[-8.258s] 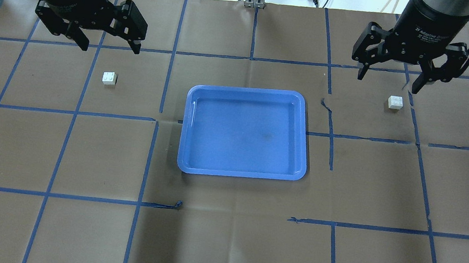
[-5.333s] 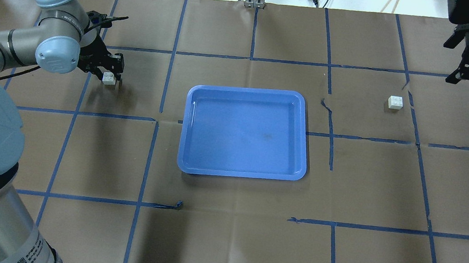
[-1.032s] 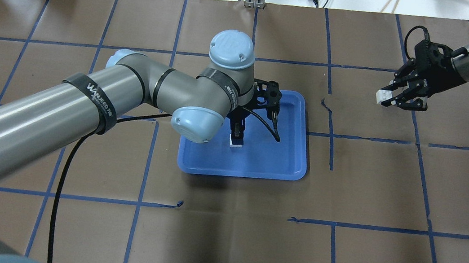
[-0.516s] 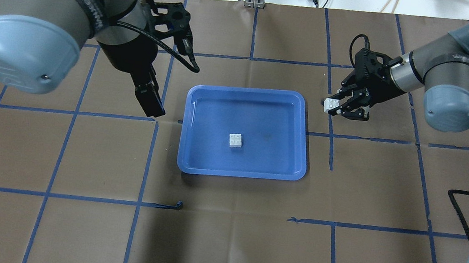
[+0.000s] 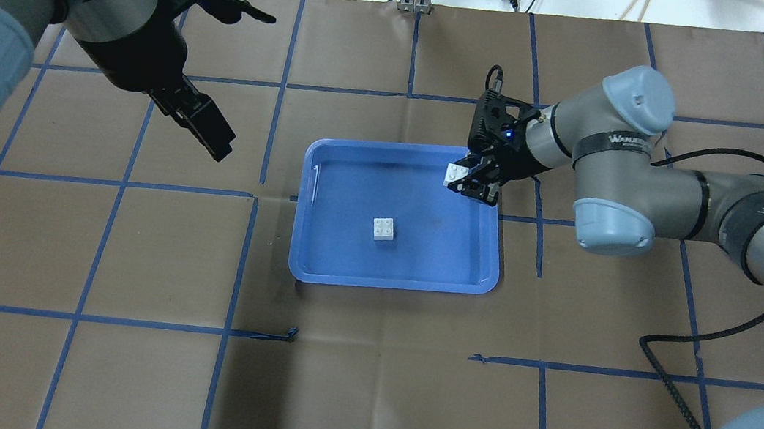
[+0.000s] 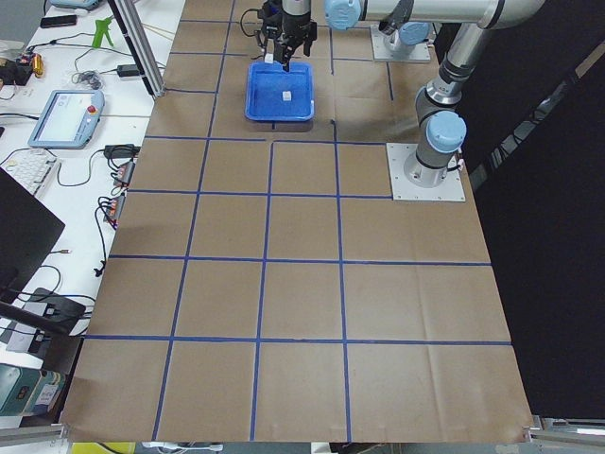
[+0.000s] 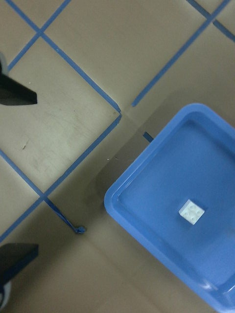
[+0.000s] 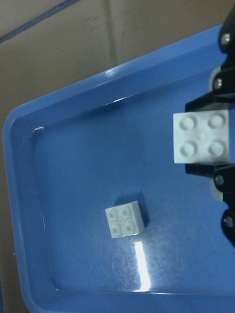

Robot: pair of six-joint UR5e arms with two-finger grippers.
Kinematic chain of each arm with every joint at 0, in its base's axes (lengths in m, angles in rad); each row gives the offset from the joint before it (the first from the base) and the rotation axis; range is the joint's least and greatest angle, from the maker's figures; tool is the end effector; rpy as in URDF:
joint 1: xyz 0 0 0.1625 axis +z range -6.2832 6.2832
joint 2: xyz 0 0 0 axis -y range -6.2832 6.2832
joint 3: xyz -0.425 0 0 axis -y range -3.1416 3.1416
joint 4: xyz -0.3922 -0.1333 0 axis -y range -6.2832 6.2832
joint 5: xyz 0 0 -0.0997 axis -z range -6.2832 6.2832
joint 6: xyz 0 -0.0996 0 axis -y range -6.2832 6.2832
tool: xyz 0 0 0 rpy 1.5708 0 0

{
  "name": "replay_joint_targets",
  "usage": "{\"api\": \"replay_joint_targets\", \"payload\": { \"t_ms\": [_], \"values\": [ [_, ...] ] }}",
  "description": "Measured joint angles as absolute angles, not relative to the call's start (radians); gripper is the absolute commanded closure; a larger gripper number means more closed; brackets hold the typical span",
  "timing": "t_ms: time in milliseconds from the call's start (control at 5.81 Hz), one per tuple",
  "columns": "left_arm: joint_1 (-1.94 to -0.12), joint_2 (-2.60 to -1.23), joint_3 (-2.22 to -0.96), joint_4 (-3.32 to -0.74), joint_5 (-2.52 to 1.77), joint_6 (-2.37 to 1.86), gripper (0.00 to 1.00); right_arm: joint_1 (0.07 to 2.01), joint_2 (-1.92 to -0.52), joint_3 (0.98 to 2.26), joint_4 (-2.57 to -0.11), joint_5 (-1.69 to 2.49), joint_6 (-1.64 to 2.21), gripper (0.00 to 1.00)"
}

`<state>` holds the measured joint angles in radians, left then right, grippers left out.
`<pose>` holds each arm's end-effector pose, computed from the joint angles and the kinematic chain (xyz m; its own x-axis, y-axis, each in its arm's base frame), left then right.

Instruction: Assemble white blocks and place on blue tray

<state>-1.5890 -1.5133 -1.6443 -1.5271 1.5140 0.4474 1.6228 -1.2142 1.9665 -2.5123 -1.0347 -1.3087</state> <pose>-0.1475 -0.4675 0.4839 -0.8921 0.4502 0.0392 0.4482 0.8925 -0.0495 0.2124 -0.5384 0.2274 -0.1719 -0.9838 0.0517 -0.8376 0.1183 -0.5333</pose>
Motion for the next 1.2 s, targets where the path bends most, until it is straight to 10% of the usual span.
{"api": "replay_joint_targets", "payload": {
  "t_ms": [1204],
  "values": [
    [-1.586,-1.493,-1.64,-1.496,1.512,0.038,0.01,1.722,-1.128,2.085,-2.751,-1.064,-1.281,0.68]
  ]
}}
